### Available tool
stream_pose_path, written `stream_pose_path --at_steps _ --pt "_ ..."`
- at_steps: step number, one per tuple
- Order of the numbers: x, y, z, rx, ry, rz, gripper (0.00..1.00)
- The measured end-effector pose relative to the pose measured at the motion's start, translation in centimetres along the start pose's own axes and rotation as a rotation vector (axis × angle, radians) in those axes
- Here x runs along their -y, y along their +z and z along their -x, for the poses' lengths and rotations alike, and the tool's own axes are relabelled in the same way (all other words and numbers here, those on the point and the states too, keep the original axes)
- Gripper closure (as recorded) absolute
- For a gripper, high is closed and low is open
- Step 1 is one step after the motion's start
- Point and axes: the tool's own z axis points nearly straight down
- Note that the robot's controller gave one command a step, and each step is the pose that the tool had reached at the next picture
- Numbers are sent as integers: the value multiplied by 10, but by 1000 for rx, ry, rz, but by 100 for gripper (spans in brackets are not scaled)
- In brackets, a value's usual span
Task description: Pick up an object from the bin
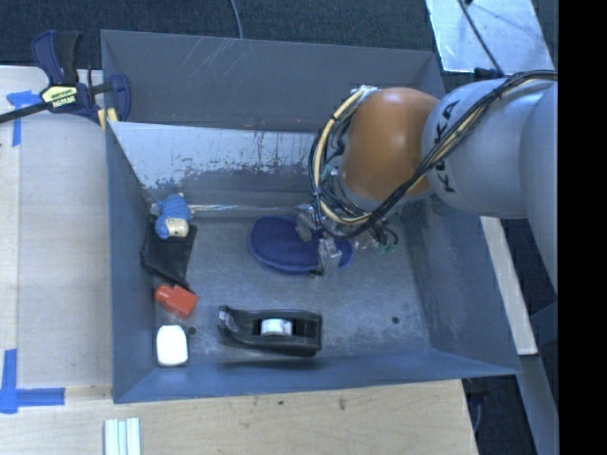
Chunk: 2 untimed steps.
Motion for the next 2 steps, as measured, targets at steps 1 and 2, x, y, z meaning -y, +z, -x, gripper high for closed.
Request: stream_pose_path --at_steps 1,2 --pt "16 -204 -9 -4 11 -1 100" --pt "-25 -204 -53 -15 -62 4 100"
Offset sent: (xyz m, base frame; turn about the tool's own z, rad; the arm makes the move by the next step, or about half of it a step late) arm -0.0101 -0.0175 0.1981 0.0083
